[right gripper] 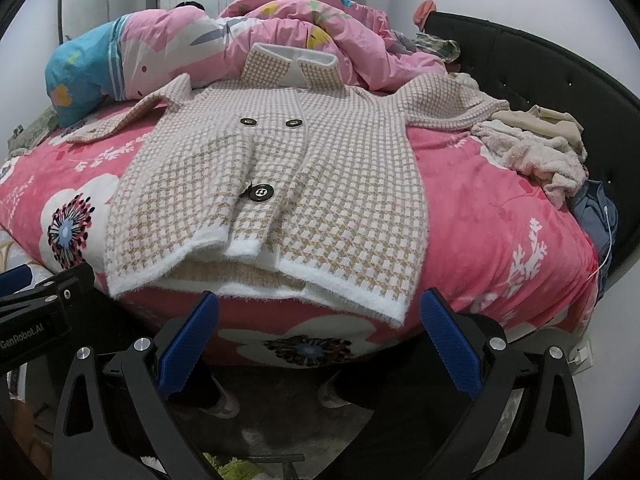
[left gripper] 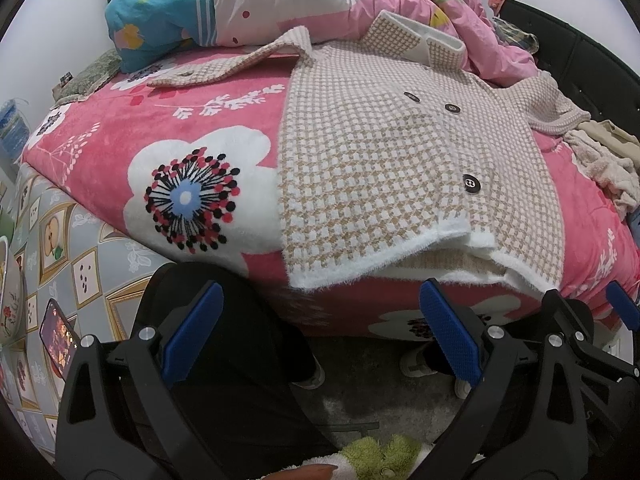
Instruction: Fold large clothes
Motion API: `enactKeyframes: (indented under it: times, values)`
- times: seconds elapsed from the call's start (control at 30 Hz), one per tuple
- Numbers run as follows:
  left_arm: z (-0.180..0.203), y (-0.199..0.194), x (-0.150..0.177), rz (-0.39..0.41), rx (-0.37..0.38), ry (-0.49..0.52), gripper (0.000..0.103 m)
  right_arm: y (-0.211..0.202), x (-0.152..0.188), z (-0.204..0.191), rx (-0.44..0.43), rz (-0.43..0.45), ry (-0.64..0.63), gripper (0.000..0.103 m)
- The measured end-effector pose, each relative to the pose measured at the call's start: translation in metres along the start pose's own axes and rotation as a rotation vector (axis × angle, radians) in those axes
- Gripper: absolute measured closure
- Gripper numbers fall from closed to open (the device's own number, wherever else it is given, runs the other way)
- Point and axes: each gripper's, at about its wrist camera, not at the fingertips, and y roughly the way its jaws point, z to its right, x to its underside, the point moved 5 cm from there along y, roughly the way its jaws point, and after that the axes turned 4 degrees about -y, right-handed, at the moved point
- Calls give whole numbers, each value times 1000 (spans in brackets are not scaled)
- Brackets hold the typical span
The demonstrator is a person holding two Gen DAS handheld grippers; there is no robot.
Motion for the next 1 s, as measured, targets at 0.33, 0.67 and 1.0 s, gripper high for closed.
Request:
enactKeyframes:
  times: [0.33, 0.67, 1.0]
  values:
    - [0, 0, 0, 1, 0, 0, 8, -1, 0, 0, 1, 1, 0, 5]
    - [-2, 0, -1, 3, -1, -3, 8, -1, -1, 0, 3, 3, -2, 5]
    - [-3, 0, -1, 3, -1, -4, 8, -2, -1, -1, 4, 6, -4, 5]
